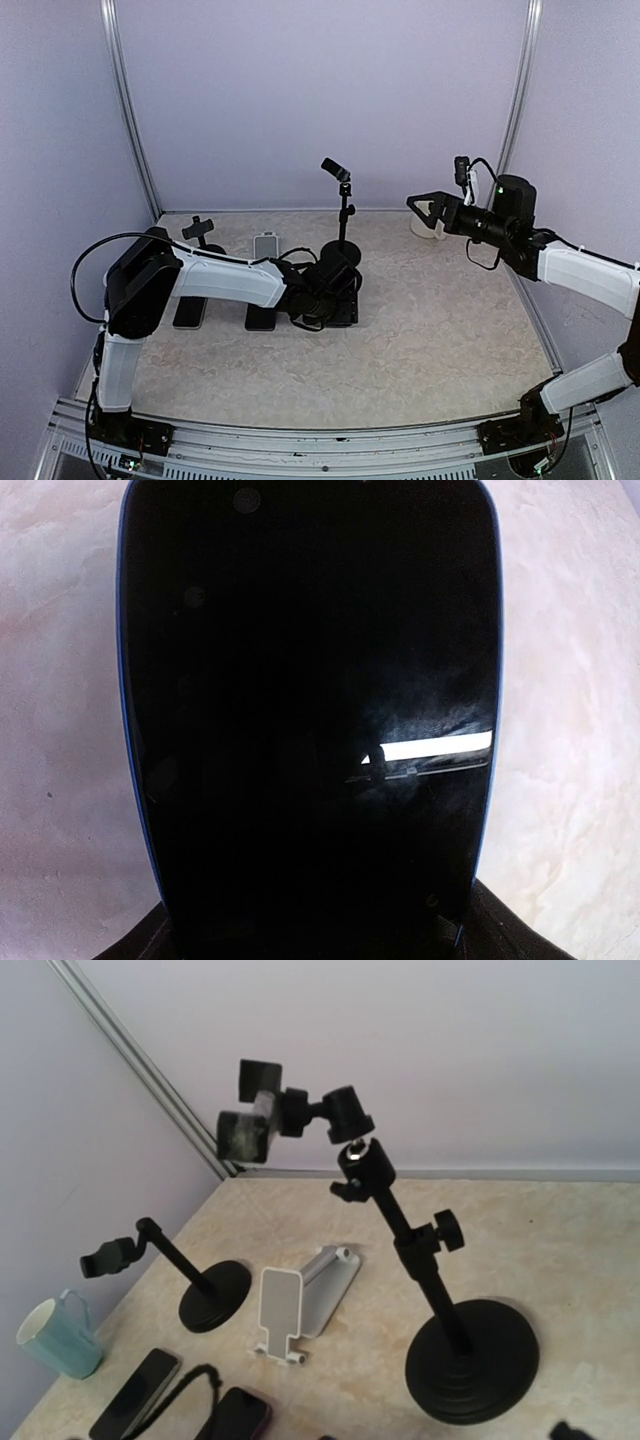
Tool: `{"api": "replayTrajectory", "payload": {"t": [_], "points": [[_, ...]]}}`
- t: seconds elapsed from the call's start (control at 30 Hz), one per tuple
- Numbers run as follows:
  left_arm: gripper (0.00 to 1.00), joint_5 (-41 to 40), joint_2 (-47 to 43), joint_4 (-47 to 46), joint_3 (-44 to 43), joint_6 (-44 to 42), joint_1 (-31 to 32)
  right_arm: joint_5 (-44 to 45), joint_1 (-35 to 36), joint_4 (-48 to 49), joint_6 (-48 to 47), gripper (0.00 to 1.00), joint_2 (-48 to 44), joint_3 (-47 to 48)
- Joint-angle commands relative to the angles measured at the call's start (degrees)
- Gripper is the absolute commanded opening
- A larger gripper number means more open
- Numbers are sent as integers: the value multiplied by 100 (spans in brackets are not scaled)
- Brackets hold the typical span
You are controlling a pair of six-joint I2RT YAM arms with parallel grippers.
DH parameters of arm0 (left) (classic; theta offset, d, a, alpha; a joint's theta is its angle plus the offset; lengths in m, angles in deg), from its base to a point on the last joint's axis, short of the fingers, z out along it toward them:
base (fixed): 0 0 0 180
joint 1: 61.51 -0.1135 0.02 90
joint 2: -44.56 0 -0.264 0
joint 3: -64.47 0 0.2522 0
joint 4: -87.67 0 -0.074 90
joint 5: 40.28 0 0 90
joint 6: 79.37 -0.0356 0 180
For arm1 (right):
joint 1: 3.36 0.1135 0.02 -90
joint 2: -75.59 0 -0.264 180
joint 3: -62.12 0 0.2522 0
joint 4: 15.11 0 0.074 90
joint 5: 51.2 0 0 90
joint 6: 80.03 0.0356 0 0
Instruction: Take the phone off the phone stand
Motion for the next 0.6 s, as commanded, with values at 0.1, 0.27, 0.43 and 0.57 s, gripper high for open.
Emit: {"api": "replayTrajectory", "payload": {"t": [0.1,0.27,0.43,0.57], "points": [[37,-573,503,908,-954,295,67,-161,-87,380,161,100,-159,-306],[38,-741,692,1239,-1278,436,121,-199,-110,423,197,100,-196,-358],[41,-767,767,1269,-1339,528,146,-203,-127,444,214,100,-237,-408],[45,-795,887,1348,-1494,566,174,-225,-140,445,217,100,-252,-416]]}}
